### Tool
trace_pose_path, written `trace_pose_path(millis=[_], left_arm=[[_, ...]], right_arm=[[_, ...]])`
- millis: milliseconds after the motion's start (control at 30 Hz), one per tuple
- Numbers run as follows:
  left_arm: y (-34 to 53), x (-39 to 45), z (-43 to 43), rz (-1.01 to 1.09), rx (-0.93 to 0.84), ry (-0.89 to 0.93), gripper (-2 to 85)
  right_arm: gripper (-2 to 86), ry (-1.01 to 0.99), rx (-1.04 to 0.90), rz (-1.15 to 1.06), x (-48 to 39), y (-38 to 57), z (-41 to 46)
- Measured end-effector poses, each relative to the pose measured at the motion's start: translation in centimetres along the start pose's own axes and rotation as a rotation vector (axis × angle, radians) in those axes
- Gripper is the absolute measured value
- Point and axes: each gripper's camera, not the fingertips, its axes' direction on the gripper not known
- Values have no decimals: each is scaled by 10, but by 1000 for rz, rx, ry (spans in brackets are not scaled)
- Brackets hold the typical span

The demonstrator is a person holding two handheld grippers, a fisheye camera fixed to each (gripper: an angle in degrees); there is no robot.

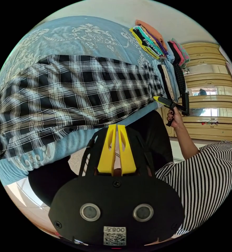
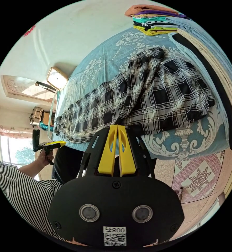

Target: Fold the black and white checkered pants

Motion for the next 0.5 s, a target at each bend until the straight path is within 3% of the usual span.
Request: trace_pose_path(millis=[233,500], left_arm=[[-78,34,27,161,23,63,13],[-152,84,68,308,24,116,12]], right_arm=[[55,187,110,-105,-21,-55,-18],[78,361,44,-124,-21,-98,2]])
